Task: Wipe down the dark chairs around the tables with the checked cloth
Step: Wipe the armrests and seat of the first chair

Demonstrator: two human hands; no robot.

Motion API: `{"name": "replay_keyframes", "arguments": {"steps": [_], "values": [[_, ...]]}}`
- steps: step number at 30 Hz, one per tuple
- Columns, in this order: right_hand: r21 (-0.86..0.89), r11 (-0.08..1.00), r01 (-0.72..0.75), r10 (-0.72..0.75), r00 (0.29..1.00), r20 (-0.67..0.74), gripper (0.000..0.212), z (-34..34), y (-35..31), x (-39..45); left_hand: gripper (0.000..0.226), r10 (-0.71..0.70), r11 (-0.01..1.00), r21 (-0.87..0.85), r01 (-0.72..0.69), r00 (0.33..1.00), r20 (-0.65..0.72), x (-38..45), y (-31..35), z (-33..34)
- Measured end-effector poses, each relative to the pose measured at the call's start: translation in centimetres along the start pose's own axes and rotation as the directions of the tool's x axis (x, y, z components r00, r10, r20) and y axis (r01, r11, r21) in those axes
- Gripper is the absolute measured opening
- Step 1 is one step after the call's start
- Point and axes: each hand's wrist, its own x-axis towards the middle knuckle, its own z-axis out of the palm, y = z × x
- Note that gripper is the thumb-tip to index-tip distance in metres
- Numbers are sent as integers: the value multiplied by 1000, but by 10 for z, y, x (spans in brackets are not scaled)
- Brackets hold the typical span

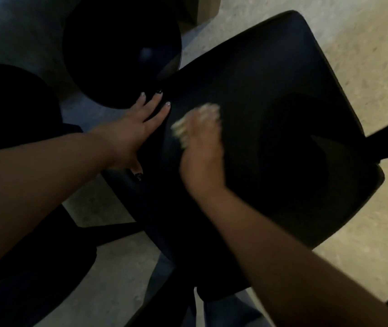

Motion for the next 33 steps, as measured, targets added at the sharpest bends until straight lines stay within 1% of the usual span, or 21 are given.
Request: {"name": "replay_keyframes", "arguments": {"steps": [1, 2, 4, 5, 6, 7, 9, 10, 13, 15, 17, 19, 20, 22, 24, 25, 27, 28, 29, 31, 33], "values": [[63, 991, 119, -125, 987, 101, 43, -1, -15, -23, 153, 2, 1000, 4, -2, 1000, -6, 1, 0, 2], [133, 959, 251, -275, 935, 224, 44, -6, -24, -40, 152, 3, 1000, 6, -3, 1000, -14, 2, 0, 3], [190, 846, 498, -531, 754, 387, 42, -17, -6, -43, 151, 3, 1000, -1, -3, 1000, -30, 2, 0, 4], [194, 812, 550, -577, 709, 405, 40, -24, 13, -31, 151, 6, 1000, -6, -6, 999, -37, 2, -1, 4], [187, 835, 518, -545, 729, 415, 39, -34, 34, -15, 153, 9, 1000, -9, -10, 999, -48, 2, -2, 4], [139, 894, 425, -444, 807, 390, 39, -44, 59, 3, 154, 9, 1000, -13, -9, 998, -55, 2, -2, 4], [-87, 976, 200, -168, 945, 282, 39, -71, 111, 33, 155, -10, 999, -31, 9, 999, -51, 1, -1, 4], [-169, 982, 82, -43, 974, 222, 48, -86, 132, 42, 156, -18, 999, -36, 16, 999, -46, 1, 0, 4], [-249, 927, -282, 301, 953, 39, 62, -96, 139, 40, 155, -23, 1000, -21, 22, 998, -54, 0, 3, 1], [-277, 898, -341, 344, 938, -40, 64, -69, 104, 19, 155, -30, 1000, -8, 30, 998, -51, 0, 5, 0], [-246, 945, -215, 219, 976, -10, 62, -39, 62, -18, 155, -43, 999, 16, 43, 998, -42, -1, 8, -1], [-133, 991, 2, 15, 992, 125, 55, -26, 25, -63, 155, -50, 998, 46, 51, 998, -37, -2, 10, -1], [-58, 990, 126, -111, 971, 212, 51, -27, 12, -81, 155, -50, 996, 71, 52, 998, -32, -2, 11, -2], [76, 931, 356, -360, 865, 350, 46, -35, 9, -94, 155, -64, 987, 143, 65, 998, -15, -2, 14, -3], [113, 873, 475, -479, 791, 381, 42, -45, 31, -76, 150, -74, 956, 286, 71, 997, -1, -4, 23, -6], [91, 878, 470, -470, 810, 350, 41, -52, 47, -63, 147, -65, 930, 364, 57, 998, 10, -5, 29, -7], [0, 957, 291, -285, 936, 206, 42, -72, 89, -32, 146, -43, 911, 411, 9, 996, 74, -10, 44, -6], [-40, 988, 150, -145, 982, 118, 47, -87, 112, -16, 149, -40, 921, 389, -11, 992, 122, -12, 49, -4], [-74, 997, 19, -14, 998, 59, 52, -102, 136, -4, 151, -24, 931, 363, -39, 986, 166, -14, 54, 0], [-128, 968, -218, 222, 975, 22, 56, -125, 171, 10, 150, -7, 937, 345, -60, 982, 190, -19, 65, 10], [-195, 911, -363, 367, 930, -14, 59, -120, 176, 8, 149, -17, 938, 344, -33, 990, 140, -20, 70, 19]]}}
